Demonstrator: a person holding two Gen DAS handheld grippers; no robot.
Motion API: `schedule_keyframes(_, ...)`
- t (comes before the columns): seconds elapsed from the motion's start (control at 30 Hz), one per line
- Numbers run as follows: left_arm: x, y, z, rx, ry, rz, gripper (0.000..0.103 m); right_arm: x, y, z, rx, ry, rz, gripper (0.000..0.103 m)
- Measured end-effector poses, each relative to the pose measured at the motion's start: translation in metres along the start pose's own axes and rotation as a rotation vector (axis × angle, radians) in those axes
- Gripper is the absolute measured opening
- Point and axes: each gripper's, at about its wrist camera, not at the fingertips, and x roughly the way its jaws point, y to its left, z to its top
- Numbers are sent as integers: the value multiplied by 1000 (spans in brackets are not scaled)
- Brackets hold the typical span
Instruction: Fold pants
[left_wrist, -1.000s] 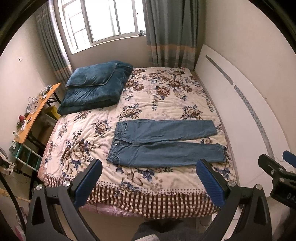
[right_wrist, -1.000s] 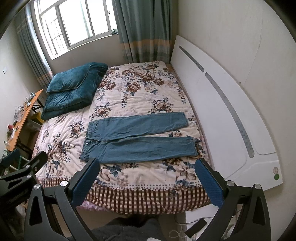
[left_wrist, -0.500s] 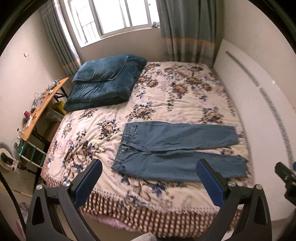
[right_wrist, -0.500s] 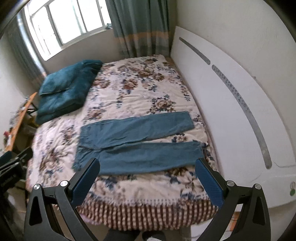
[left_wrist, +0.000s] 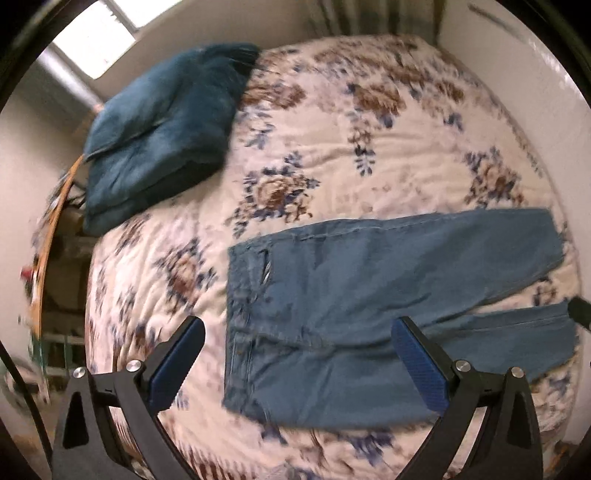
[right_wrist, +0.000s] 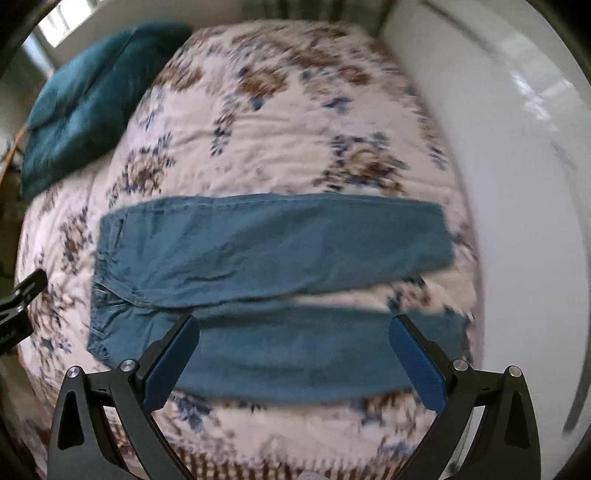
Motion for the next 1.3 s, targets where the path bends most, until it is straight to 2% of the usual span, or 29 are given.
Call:
schedule_keyframes(0.17,94,-22,50,167,51,-37,101,108,34,77,-209,73,-87,103)
schedule_keyframes(0.33,192,-53,86,336,138,-84,92,221,49,129,-369,198,-95,103)
schedule_keyframes(0.43,251,-71,98,451,220,-116,91,277,56,142,-478,281,-102,103)
schedule_keyframes(0.57,297,-94,105,588,298,-138,91,337,60,148,-641,377,-152,103)
schedule_keyframes(0.67,327,-104,108,653,412,-222,92,371,63,148,-749,434,-156,103)
schedule_keyframes(0.77,340,-102,113,634,456,-285,92,397,64,146,-802,485,-100,103)
schedule_keyframes(0.87,333,-97,113,625,415,-310,90,409,60,148,-779,514,-55,93)
schedule_keyframes(0.9,329,-96,110,629,392,-322,81,408,59,148,-778,506,-38,83)
schedule_keyframes(0.93,325,-93,105,627,380,-336,65,405,58,147,-778,490,-17,66)
schedule_keyframes(0.97,317,-90,104,607,363,-351,58,399,55,147,-765,463,-1,57)
schedule_keyframes(1.0,311,-88,102,596,331,-335,43,393,49,146,-747,443,4,38)
schedule_keyframes(1.03,306,-83,102,579,316,-318,28,388,44,146,-723,426,5,29)
schedule_keyframes(1.13,288,-64,104,498,262,-320,15,368,28,143,-640,368,29,19)
schedule_keyframes(1.17,276,-58,104,474,221,-315,14,360,22,141,-607,343,30,18)
schedule_keyframes(1.3,231,-35,89,374,147,-314,11,321,11,127,-569,219,-5,14)
